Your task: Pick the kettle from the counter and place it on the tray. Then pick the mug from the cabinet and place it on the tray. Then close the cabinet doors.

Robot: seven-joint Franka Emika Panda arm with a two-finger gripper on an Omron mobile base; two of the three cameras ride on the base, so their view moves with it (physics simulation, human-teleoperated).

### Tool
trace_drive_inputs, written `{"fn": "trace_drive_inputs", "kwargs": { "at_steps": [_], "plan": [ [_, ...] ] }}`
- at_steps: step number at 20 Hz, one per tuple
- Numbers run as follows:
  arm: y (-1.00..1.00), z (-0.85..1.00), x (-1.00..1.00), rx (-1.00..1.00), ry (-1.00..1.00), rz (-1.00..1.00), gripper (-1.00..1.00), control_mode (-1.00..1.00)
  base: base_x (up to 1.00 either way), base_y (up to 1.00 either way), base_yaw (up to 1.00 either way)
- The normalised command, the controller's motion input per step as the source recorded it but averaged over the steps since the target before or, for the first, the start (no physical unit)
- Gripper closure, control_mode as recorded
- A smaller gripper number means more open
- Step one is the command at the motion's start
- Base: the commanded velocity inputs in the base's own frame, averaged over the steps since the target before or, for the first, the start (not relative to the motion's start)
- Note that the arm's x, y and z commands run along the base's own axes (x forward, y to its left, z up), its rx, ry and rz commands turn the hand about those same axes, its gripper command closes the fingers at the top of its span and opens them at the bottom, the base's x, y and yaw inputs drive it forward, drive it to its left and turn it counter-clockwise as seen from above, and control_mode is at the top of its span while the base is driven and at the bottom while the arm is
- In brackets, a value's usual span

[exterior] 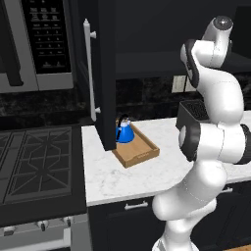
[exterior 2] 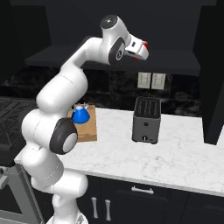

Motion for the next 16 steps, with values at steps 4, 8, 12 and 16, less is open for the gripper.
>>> {"fn": "trace_drive_inputs", "kwargs": {
  "at_steps": [4, 8, 12, 16],
  "plan": [
    [0.00, 0.10, 0.34, 0.00, 0.05, 0.00, -1.00, -1.00, 0.00, 0.00, 0.00],
    [-0.01, 0.02, 0.42, 0.00, 0.03, 0.00, -1.00, -1.00, 0.00, 0.00, 0.00],
    [-0.12, -0.01, 0.45, 0.00, 0.00, 0.00, -1.00, -1.00, 0.00, 0.00, 0.00],
    [-0.21, 0.00, 0.32, 0.00, 0.00, 0.00, -1.00, -1.00, 0.00, 0.00, 0.00]
  ]
}}
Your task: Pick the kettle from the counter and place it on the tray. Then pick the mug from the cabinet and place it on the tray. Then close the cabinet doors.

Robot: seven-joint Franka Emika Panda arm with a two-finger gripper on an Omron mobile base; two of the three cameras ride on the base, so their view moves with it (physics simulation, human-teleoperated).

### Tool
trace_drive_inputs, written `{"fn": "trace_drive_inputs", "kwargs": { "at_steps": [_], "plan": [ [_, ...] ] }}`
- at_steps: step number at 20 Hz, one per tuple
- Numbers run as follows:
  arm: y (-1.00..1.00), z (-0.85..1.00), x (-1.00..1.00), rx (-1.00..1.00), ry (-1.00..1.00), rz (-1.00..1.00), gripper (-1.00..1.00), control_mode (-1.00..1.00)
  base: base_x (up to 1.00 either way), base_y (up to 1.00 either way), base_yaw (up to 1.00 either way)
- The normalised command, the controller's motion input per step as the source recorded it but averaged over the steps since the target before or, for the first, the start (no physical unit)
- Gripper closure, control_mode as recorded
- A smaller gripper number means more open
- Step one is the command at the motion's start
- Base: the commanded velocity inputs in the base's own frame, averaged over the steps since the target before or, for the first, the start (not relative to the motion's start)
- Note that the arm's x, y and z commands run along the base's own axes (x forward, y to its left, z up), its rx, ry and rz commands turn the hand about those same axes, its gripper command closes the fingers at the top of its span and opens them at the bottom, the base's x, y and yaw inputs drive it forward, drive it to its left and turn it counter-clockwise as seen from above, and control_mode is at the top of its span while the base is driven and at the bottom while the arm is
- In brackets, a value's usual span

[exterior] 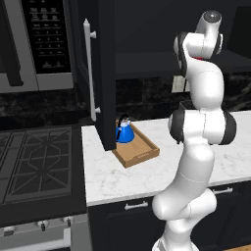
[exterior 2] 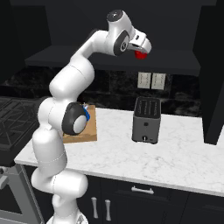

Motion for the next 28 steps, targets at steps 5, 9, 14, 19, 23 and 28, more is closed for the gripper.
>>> {"fn": "trace_drive_inputs", "kwargs": {
  "at_steps": [5, 9, 14, 19, 23, 28],
  "plan": [
    [-0.07, 0.00, 0.10, 0.00, 0.00, 0.00, 1.00, -1.00, 0.00, 0.00, 0.00],
    [0.00, -0.11, 0.01, 0.00, 0.00, 0.00, 1.00, -1.00, 0.00, 0.00, 0.00],
    [0.00, -0.24, 0.00, 0.00, -0.04, 0.00, 1.00, -1.00, 0.00, 0.00, 0.00],
    [0.00, -0.34, 0.01, 0.01, -0.12, 0.00, 1.00, -1.00, 0.00, 0.00, 0.00],
    [0.00, -0.16, -0.32, 0.03, -0.33, 0.00, 1.00, -1.00, 0.00, 0.00, 0.00],
    [0.06, -0.03, -0.96, 0.00, -0.30, 0.06, 1.00, -1.00, 0.00, 0.00, 0.00]
  ]
}}
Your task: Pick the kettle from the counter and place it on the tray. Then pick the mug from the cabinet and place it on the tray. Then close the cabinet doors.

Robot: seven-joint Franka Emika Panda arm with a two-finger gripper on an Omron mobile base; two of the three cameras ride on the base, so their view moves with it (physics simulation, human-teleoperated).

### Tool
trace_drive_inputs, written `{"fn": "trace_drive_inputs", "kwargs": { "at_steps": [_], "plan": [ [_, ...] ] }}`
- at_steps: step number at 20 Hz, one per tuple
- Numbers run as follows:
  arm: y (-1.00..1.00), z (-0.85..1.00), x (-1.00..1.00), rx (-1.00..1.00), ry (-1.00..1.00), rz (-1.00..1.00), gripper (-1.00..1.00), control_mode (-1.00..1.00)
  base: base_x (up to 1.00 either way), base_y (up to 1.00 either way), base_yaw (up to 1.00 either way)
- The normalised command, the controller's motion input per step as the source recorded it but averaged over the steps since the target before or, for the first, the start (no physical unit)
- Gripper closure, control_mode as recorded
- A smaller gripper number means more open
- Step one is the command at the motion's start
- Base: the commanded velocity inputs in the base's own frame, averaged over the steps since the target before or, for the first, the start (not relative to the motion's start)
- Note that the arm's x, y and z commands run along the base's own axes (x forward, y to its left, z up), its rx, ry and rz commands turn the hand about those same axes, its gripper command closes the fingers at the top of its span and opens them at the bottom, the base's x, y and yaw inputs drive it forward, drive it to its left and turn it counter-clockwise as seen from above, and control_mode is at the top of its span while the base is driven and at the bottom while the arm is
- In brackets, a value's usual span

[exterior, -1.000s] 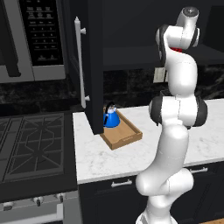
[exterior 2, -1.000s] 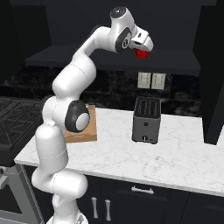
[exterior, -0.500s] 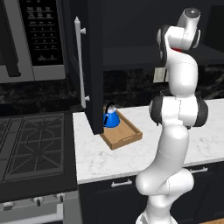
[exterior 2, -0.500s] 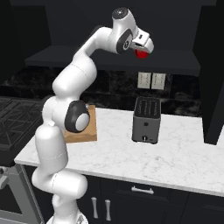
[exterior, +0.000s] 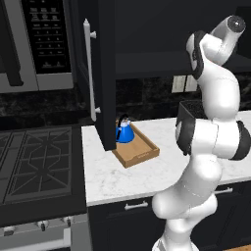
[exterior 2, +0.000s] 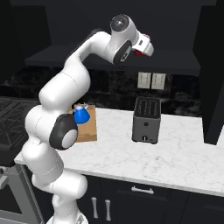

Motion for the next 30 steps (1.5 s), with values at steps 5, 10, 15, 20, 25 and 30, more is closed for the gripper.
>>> {"fn": "trace_drive_inputs", "kwargs": {
  "at_steps": [5, 10, 15, 20, 25, 30],
  "plan": [
    [0.32, 0.01, -1.00, -0.16, -0.02, 0.25, 1.00, -1.00, 0.00, 0.00, 0.00],
    [0.63, 0.19, -1.00, -0.33, 0.03, 0.48, 1.00, -1.00, 0.00, 0.00, 0.00],
    [0.58, 0.35, -1.00, -0.34, 0.09, 0.56, 1.00, -1.00, 0.00, 0.00, 0.00],
    [0.64, 0.04, -1.00, -0.36, 0.22, 0.56, 1.00, -1.00, 0.00, 0.00, 0.00],
    [0.69, -0.36, -0.72, -0.17, 0.28, 0.45, 1.00, -1.00, 0.00, 0.00, 0.00],
    [0.32, -1.00, 0.00, 0.14, 0.04, 0.11, 1.00, -1.00, 0.00, 0.00, 0.00]
  ]
}}
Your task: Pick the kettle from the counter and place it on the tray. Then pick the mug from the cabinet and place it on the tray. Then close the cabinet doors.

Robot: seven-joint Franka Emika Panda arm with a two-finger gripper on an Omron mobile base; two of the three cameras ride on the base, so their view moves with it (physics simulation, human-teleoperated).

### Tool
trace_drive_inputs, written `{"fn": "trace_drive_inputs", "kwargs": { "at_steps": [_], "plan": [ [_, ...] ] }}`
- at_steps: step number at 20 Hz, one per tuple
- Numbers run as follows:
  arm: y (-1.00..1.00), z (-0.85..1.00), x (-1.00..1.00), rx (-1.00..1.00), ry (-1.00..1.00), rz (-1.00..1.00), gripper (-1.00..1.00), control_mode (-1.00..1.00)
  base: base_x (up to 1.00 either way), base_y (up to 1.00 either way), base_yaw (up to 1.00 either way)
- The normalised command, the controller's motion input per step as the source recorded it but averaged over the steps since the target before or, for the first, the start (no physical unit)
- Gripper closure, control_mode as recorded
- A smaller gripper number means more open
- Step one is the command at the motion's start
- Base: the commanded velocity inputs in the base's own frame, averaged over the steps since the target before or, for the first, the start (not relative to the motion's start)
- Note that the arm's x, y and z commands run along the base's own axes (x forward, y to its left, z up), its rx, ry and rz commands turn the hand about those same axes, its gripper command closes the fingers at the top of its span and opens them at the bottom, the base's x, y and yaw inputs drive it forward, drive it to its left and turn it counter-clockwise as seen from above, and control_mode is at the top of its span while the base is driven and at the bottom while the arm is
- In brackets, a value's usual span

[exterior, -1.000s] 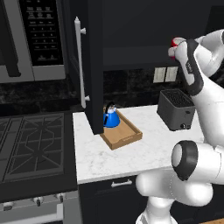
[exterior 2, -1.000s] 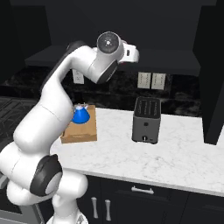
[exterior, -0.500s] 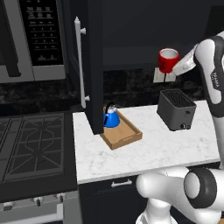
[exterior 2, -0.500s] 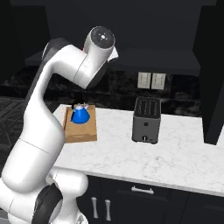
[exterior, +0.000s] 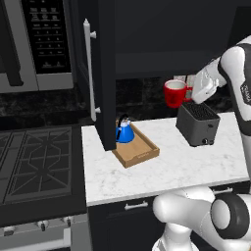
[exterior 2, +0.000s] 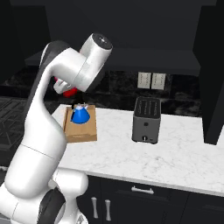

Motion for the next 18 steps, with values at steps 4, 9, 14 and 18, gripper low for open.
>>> {"fn": "trace_drive_inputs", "kwargs": {
  "at_steps": [4, 9, 14, 18],
  "plan": [
    [0.23, -1.00, 0.00, 0.21, 0.00, 0.03, 1.00, -1.00, 0.00, 0.00, 0.00],
    [0.31, -1.00, 0.00, 0.18, 0.00, 0.00, 1.00, -1.00, 0.00, 0.00, 0.00],
    [0.24, -1.00, 0.16, 0.03, 0.12, 0.00, 1.00, -1.00, 0.00, 0.00, 0.00],
    [0.19, -0.72, 0.56, 0.00, 0.12, 0.01, 1.00, -1.00, 0.00, 0.00, 0.00]
  ]
}}
